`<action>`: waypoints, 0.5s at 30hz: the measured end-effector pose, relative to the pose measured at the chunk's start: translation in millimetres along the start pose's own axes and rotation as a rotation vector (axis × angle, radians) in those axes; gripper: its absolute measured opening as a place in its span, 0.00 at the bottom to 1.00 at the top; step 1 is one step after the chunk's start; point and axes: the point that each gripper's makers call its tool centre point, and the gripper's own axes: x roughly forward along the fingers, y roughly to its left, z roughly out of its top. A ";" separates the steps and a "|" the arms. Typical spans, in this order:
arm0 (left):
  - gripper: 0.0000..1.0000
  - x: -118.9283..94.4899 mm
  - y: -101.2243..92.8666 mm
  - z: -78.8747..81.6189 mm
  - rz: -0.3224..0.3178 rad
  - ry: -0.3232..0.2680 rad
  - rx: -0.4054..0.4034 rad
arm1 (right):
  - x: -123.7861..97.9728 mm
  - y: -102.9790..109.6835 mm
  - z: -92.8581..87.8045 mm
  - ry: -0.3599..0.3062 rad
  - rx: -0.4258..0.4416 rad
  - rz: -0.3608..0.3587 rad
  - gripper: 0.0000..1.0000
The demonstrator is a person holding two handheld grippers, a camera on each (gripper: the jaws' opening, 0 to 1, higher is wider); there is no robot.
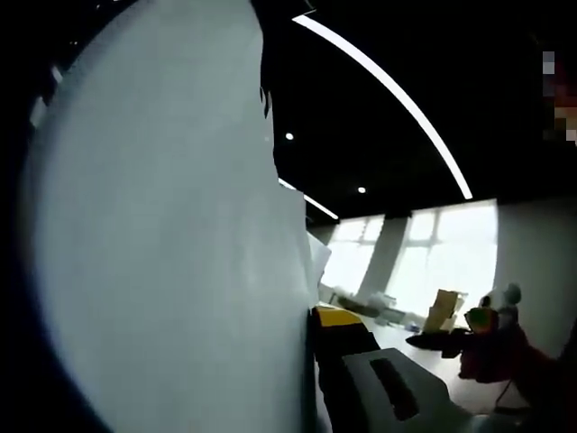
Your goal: Organize the stack of printing papers by aligning and flattening the scattered papers on the table
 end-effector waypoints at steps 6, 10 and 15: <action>0.08 0.0 0.1 0.1 0.000 0.000 -0.001 | 1.1 -7.9 0.4 0.009 -0.018 -0.026 0.90; 0.08 0.0 -0.1 0.2 -0.001 0.000 -0.001 | 2.2 -14.1 1.2 0.015 -0.024 -0.043 0.90; 0.08 0.0 0.1 0.1 -0.001 0.000 0.000 | 3.9 -19.2 4.5 0.016 -0.035 -0.061 0.90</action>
